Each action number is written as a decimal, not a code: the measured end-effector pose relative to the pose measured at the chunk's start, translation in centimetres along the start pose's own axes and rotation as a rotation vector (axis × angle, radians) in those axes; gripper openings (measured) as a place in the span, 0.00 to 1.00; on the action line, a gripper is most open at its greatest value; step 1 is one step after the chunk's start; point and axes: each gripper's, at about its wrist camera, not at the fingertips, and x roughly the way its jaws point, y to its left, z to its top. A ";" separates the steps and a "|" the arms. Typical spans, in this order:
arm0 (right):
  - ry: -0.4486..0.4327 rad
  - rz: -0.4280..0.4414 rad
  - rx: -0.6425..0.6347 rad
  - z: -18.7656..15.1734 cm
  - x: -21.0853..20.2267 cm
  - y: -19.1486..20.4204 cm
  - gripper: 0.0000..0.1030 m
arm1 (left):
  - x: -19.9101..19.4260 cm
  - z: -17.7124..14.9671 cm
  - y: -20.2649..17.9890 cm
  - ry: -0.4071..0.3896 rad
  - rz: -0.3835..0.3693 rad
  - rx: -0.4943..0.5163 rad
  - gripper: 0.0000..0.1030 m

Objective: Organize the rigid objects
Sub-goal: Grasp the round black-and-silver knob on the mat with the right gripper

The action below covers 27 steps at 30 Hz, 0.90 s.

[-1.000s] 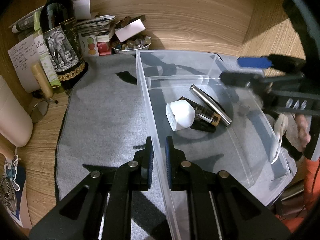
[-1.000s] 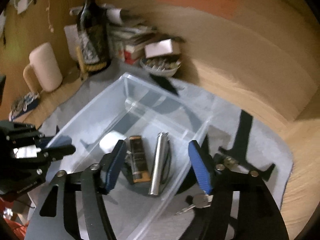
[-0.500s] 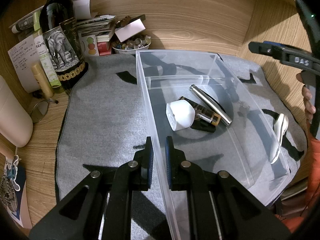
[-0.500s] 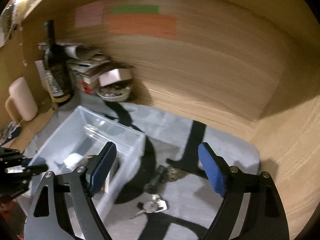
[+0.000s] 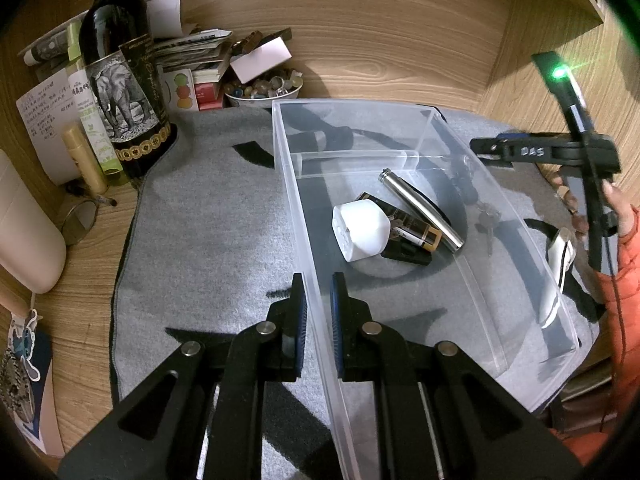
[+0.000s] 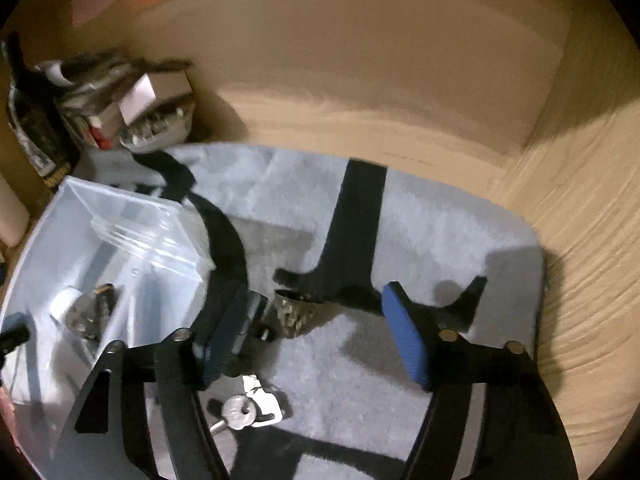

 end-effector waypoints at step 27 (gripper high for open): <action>-0.041 0.020 -0.044 0.2 -2.0 2.1 0.30 | 0.0 0.0 0.0 0.003 0.004 0.010 0.10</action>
